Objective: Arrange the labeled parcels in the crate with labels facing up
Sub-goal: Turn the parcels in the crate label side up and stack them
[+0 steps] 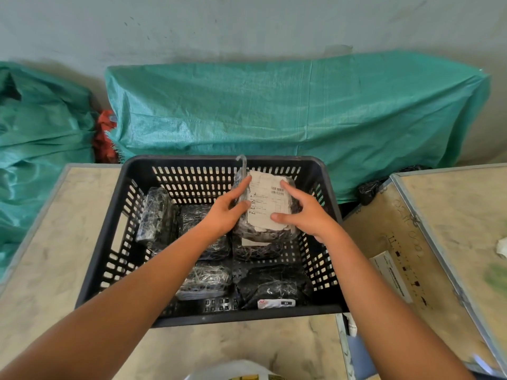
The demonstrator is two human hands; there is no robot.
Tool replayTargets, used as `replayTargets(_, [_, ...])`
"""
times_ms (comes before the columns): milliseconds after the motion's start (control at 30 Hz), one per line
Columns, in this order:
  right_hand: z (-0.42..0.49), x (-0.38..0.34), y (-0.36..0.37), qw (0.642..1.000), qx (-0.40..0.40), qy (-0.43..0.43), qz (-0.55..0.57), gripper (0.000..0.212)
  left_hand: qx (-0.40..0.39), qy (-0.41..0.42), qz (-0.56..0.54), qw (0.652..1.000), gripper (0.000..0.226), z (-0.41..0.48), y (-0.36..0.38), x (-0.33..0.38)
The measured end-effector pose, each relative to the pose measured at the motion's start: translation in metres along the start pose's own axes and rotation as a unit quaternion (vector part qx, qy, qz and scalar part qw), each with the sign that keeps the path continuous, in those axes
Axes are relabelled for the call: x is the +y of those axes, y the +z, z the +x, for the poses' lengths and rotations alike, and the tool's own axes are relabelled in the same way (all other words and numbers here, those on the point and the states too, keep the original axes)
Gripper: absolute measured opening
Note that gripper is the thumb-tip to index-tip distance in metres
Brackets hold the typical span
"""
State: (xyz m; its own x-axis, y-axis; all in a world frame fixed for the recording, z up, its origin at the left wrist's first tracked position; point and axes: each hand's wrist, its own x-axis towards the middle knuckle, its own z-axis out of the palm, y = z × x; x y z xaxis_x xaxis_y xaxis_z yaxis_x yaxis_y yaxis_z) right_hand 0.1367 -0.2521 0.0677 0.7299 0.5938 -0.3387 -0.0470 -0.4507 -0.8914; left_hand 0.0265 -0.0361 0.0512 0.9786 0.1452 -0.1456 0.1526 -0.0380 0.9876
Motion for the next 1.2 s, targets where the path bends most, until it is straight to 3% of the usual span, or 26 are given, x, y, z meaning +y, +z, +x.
replayTargets(233, [0.03, 0.035, 0.028, 0.999, 0.003, 0.04, -0.033, 0.11, -0.025, -0.109, 0.162, 0.98, 0.064, 0.017, 0.009, -0.032])
replayTargets(333, [0.033, 0.051, 0.037, 0.996, -0.001, 0.061, -0.063, 0.111, -0.033, -0.115, 0.21, 0.97, 0.068, 0.02, 0.011, -0.044])
replayTargets(467, [0.034, 0.065, 0.04, 0.99, -0.035, 0.083, -0.108, 0.123, -0.045, -0.18, 0.313, 0.931, 0.079, 0.022, 0.015, -0.059])
replayTargets(667, [0.032, 0.066, 0.042, 0.983, -0.045, 0.092, -0.153, 0.127, -0.02, -0.179, 0.323, 0.929, 0.08, 0.026, 0.02, -0.058])
replayTargets(900, [0.016, 0.033, 0.03, 0.984, -0.053, 0.035, -0.169, 0.107, 0.02, -0.119, 0.348, 0.93, 0.071, 0.015, 0.015, -0.032])
replayTargets(1000, [-0.007, 0.011, 0.015, 0.977, -0.071, -0.002, -0.2, 0.084, 0.008, -0.077, 0.34, 0.937, 0.067, -0.001, 0.013, -0.012])
replayTargets(1100, [-0.036, 0.001, 0.001, 0.972, -0.151, 0.012, -0.182, 0.054, -0.065, -0.07, 0.317, 0.944, 0.059, -0.026, 0.01, 0.003])
replayTargets(1200, [-0.063, 0.005, 0.001, 0.942, -0.242, 0.046, -0.226, 0.051, -0.21, -0.096, 0.333, 0.914, 0.052, -0.051, 0.011, 0.006])
